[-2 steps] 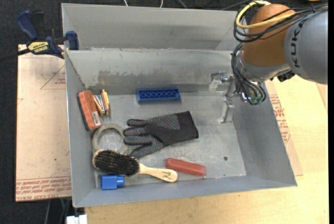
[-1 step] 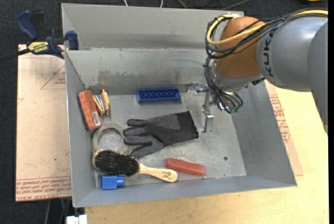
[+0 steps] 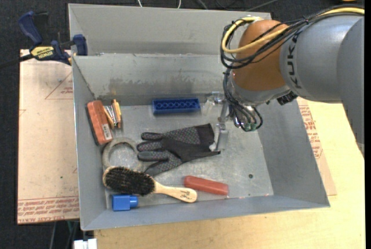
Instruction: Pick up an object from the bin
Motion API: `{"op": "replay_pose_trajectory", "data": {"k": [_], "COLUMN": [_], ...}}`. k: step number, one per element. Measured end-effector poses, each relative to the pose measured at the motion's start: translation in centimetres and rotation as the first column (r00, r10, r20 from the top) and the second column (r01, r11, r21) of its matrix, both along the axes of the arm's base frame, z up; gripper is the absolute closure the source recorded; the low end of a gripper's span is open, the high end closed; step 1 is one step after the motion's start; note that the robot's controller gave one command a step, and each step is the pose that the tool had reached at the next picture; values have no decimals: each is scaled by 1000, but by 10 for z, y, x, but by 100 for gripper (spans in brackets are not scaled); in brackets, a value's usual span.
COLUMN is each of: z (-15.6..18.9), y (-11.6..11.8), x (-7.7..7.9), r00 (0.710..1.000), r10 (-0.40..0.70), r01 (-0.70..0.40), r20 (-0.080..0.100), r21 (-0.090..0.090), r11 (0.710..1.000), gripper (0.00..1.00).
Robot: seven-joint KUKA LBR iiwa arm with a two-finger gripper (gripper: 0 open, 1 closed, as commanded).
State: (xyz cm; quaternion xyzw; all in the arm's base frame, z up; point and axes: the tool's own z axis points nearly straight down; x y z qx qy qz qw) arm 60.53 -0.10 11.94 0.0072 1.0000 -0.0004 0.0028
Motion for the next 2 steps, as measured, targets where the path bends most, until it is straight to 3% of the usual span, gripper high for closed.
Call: {"op": "replay_pose_trajectory", "data": {"k": [1,2], "z": [-12,-50], "y": [35,30], "x": [-5,-16], "r00": [992,998], "r10": [127,-69], "r01": [-127,68], "r20": [-5,4], "r21": [4,2], "r11": [992,998], "gripper": [0,0]}}
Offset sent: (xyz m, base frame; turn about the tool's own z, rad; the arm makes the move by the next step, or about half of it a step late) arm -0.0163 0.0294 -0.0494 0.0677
